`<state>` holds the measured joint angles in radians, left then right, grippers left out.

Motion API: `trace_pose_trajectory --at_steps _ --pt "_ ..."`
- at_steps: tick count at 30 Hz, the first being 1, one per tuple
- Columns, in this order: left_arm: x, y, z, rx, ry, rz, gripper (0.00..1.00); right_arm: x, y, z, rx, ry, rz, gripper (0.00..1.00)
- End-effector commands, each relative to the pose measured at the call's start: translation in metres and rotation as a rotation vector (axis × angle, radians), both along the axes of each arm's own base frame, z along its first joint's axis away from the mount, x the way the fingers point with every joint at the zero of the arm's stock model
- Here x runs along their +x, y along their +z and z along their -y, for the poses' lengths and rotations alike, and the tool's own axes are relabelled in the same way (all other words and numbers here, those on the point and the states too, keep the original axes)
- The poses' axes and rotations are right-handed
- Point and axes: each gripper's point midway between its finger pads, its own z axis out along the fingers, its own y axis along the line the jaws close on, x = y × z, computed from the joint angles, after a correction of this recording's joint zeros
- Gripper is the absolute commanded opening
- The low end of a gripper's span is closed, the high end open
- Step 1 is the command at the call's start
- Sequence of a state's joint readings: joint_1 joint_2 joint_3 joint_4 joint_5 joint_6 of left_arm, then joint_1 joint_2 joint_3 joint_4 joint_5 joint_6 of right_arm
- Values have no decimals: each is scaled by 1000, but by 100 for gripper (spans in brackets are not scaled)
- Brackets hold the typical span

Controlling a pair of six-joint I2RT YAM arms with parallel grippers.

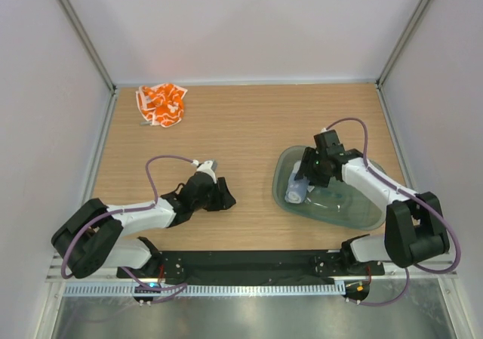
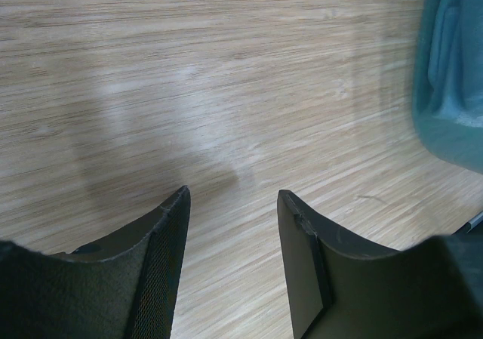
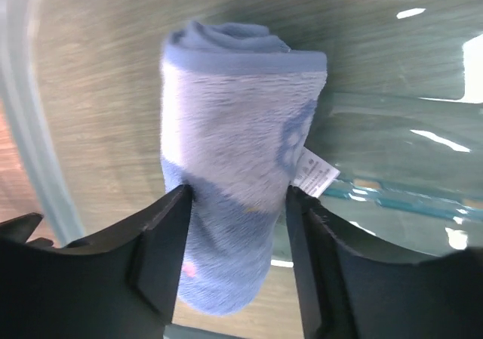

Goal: Roll the towels
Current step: Place the rolled towel into the container, then move the towel to the center of the board

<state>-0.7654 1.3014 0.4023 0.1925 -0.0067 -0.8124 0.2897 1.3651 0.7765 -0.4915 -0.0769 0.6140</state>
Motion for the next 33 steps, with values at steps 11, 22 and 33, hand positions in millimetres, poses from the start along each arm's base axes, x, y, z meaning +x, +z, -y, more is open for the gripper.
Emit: trace_pose_trajectory --at_steps 11,22,33 --pt "-9 -15 -14 49 18 -35 52 -2 77 -4 -33 75 95 71" --pt "-9 -15 -20 51 43 -21 52 -5 108 -119 51 295 148 54" --pt "-7 6 -40 51 141 29 51 -14 20 -160 -46 366 -47 48"
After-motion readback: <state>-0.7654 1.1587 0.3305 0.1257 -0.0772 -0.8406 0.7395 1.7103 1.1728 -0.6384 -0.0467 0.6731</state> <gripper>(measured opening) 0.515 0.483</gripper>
